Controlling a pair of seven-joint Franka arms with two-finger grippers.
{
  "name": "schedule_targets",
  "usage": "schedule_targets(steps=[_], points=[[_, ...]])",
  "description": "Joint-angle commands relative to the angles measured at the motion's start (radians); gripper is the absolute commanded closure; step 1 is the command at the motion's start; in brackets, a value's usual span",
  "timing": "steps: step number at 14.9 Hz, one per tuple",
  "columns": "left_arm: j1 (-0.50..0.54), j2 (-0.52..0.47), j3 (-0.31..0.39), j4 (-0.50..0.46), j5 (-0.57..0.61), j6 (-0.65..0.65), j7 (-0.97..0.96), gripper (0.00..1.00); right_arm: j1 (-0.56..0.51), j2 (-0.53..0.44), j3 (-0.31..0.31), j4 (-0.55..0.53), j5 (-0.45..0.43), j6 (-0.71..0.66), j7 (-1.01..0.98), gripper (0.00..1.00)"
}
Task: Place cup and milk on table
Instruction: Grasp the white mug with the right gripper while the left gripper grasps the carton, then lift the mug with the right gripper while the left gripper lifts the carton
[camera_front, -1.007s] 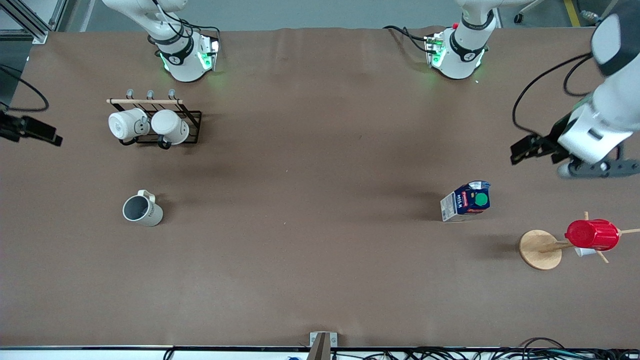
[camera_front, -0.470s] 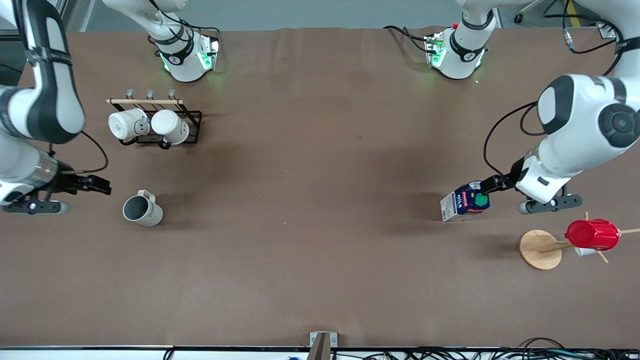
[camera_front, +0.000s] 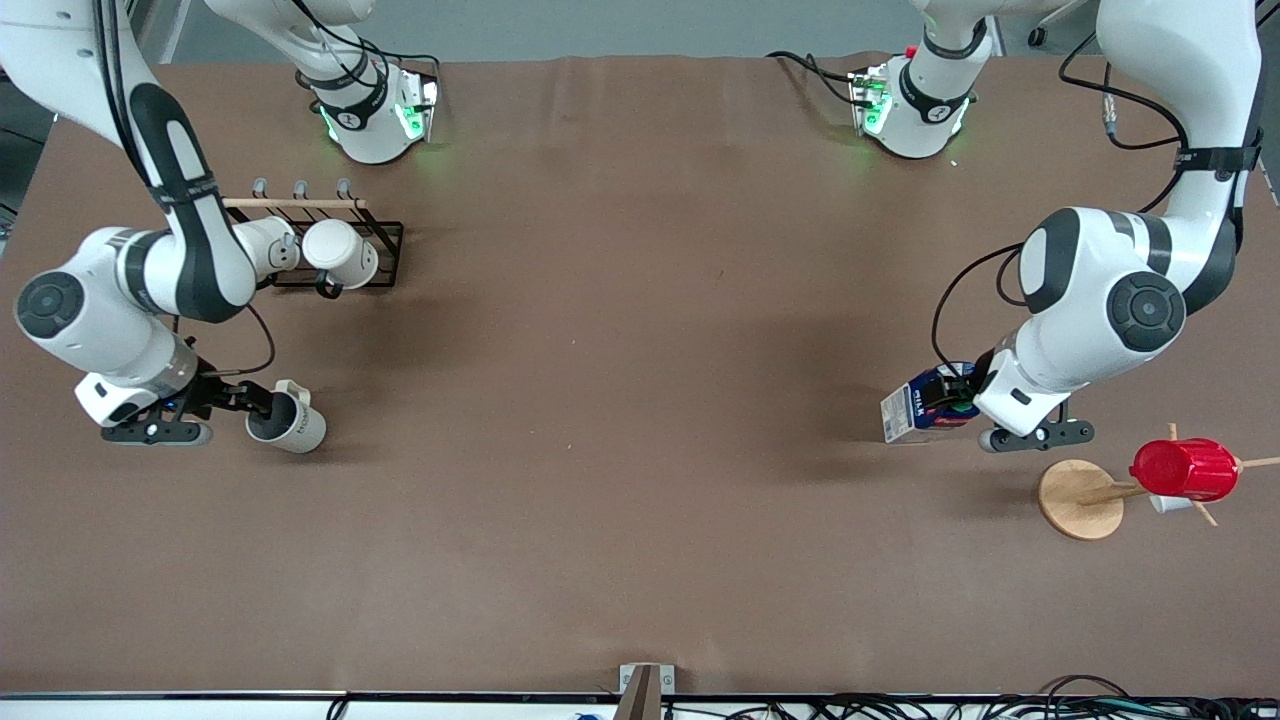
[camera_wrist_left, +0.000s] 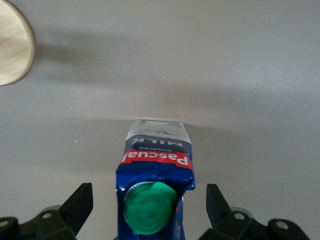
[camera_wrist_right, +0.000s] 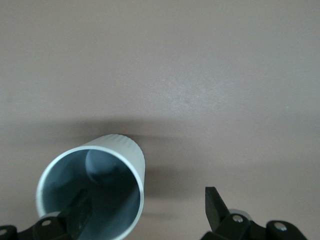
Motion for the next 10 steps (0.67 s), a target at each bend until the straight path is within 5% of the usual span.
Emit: schedule_targets(steps=[1,3,6,9,10], points=[[0.001,0.005,-0.009,0.009,0.025,-0.002,-0.011,0.18,-0.005,0.008,0.007,-0.033,0.010,0.057,-0.018,0.02],[0.001,0.009,-0.009,0.011,0.025,-0.002,-0.005,0.35,-0.004,0.015,0.009,-0.033,0.011,0.063,-0.017,0.14],[0.001,0.011,-0.010,0.011,0.025,-0.002,-0.002,0.56,-0.001,0.015,0.010,-0.027,0.013,0.060,-0.003,0.63],[-0.001,0.009,-0.010,0.028,0.025,-0.010,0.000,0.66,-0.002,0.015,0.010,-0.008,0.063,0.048,0.033,0.97],[0.001,0.009,-0.010,0.037,0.025,-0.016,0.000,0.67,-0.001,0.015,0.010,-0.004,0.074,0.046,0.040,1.00]])
